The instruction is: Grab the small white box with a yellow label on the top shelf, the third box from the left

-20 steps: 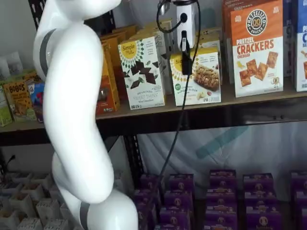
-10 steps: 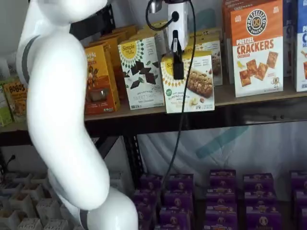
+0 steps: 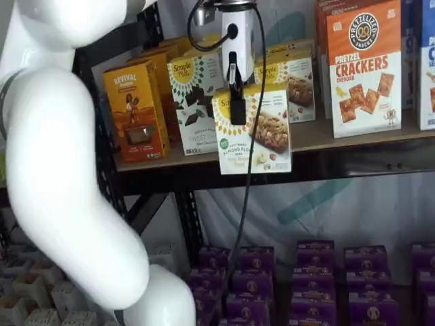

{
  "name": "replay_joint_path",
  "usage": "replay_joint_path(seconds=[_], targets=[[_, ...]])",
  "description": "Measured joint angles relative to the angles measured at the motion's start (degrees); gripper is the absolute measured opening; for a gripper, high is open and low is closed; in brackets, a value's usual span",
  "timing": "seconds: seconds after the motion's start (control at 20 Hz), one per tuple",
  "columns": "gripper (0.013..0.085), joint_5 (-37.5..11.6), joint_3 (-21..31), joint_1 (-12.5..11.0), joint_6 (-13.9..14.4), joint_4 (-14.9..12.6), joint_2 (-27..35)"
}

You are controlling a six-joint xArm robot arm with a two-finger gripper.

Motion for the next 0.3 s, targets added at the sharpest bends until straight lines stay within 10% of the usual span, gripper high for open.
replay_joint_path(seconds=[0.3], targets=[[0.0290,1.1,2.8,0.4,0.4,-0.2,-3.2]])
